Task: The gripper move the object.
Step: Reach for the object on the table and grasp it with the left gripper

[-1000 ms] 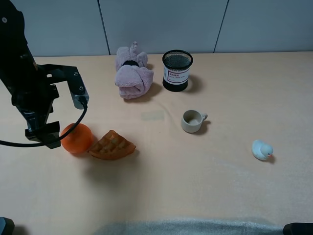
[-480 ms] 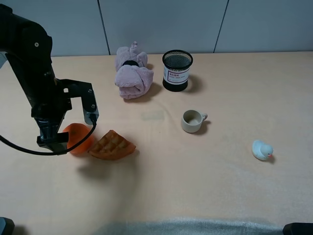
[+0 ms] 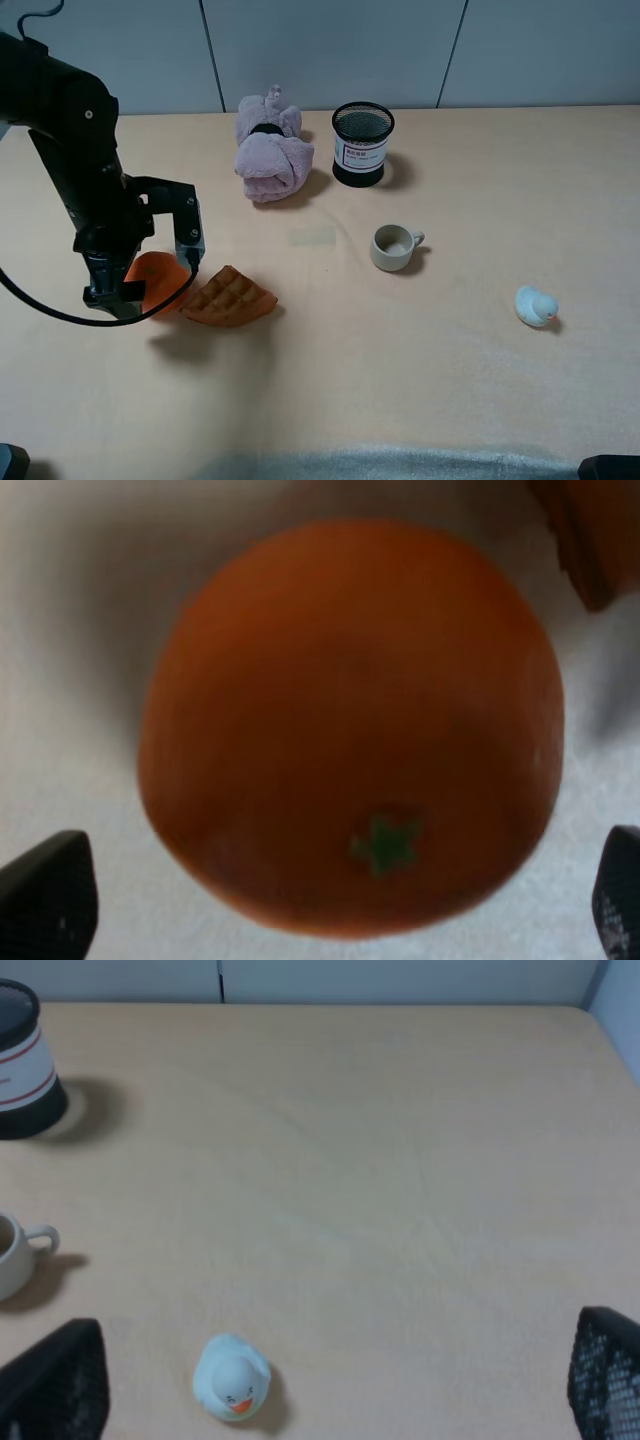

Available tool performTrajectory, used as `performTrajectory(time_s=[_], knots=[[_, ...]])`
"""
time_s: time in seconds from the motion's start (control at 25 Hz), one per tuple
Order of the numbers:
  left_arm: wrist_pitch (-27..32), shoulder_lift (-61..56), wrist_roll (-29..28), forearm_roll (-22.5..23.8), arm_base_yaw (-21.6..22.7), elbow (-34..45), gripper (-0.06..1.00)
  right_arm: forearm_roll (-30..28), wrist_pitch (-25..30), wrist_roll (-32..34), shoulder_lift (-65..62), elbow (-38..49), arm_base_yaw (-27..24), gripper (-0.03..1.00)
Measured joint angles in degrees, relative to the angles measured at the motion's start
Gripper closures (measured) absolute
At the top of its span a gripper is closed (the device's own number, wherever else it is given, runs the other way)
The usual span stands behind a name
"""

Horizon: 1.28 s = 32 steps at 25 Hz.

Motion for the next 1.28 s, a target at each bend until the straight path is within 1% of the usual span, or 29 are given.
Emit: performTrajectory(time_s=[0.2,0.4,0.64,0.72,0.8,0.92,1.28], knots=[[-2.62,1.62,2.11,0.02,-0.07,0.00,-0.05,0.00,0.00,0.00,0.00,0.00,0.00,0.28],[-6.56,3.71,4.35,-0.37,-1.55,0.00,-0.05,0.00,0.00,0.00,0.00,0.00,0.00,0.28],[-7.49,4.58,4.90,-0.80,-2.04,0.04,-0.04,0.00,0.00,0.00,0.00,0.00,0.00,0.28],[-7.49,4.58,4.90,-1.04,-2.04,0.04,-0.01,0.00,0.00,0.00,0.00,0.00,0.00,0.28],[-7.49,4.58,4.90,-1.42,-2.04,0.04,0.06,0.00,0.00,0.00,0.00,0.00,0.00,0.28],[-7.37,4.61,5.32,-1.87,-2.04,0.04,0.20,0.00,0.00,0.00,0.00,0.00,0.00,0.28],[-7.42,4.61,5.78,-1.87,-2.04,0.04,0.21,0.00,0.00,0.00,0.00,0.00,0.00,0.28]])
